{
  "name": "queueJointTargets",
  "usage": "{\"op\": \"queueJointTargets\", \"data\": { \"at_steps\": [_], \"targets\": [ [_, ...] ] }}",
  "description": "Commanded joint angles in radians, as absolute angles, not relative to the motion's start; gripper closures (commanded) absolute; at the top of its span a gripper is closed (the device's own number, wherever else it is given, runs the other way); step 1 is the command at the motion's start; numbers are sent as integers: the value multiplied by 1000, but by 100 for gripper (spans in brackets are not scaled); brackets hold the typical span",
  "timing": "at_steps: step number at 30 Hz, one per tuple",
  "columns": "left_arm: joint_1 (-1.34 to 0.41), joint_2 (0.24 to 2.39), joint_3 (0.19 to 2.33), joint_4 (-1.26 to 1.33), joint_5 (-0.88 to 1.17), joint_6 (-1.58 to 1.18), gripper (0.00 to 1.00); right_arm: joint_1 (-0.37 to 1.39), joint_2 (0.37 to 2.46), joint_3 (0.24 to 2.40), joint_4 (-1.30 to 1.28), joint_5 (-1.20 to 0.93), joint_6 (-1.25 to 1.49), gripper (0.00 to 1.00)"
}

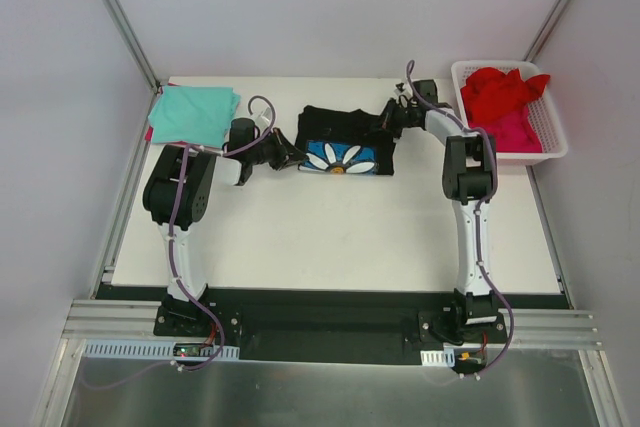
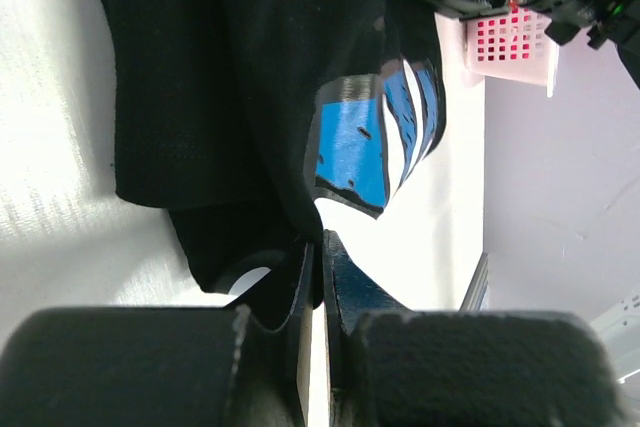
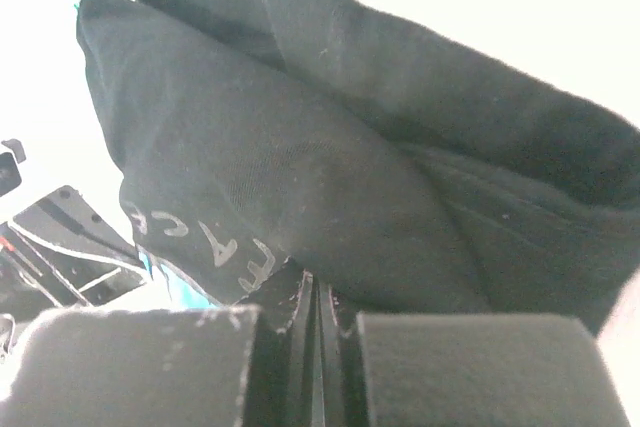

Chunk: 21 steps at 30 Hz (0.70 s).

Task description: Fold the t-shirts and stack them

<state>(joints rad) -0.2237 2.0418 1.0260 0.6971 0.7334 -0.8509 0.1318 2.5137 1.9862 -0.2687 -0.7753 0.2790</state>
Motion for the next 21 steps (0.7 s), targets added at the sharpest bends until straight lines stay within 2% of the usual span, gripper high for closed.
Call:
{"op": "queueJointTargets", "data": {
  "at_steps": [1,16,21],
  "targets": [
    [-235,1974,1025,686,773,-819,100,95,2600,2150,-345,-718,279,99],
    [-233,1941,999,641,788,-787,100,-26,2689,2336,-252,-765,403,99],
    [-233,1928,991,630,790,-784,100,-31,2635,2299,-166,-828,474,99]
  ]
}}
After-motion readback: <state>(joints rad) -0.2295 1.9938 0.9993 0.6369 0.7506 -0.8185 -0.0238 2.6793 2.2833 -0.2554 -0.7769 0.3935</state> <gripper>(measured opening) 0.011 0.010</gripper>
